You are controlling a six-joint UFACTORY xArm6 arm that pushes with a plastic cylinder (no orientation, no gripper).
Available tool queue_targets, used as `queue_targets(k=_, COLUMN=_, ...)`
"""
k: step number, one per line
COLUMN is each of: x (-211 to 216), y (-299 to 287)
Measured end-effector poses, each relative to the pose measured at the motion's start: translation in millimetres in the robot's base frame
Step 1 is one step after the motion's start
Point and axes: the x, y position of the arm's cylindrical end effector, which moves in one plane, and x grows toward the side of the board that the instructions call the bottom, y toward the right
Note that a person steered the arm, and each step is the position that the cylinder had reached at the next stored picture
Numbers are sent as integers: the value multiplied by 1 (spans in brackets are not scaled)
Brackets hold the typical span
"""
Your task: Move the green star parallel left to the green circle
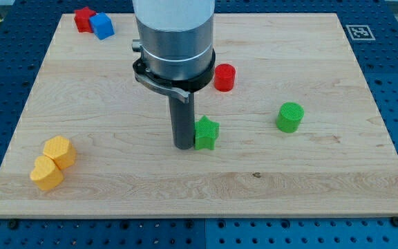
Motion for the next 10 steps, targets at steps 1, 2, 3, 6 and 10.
queue_targets(k=1, x=24, y=5)
queue_targets(k=2, x=35, y=22)
queue_targets(k=3, x=20, y=36)
queue_targets(k=6, x=-41, y=71)
queue_targets(k=10, x=18, y=81)
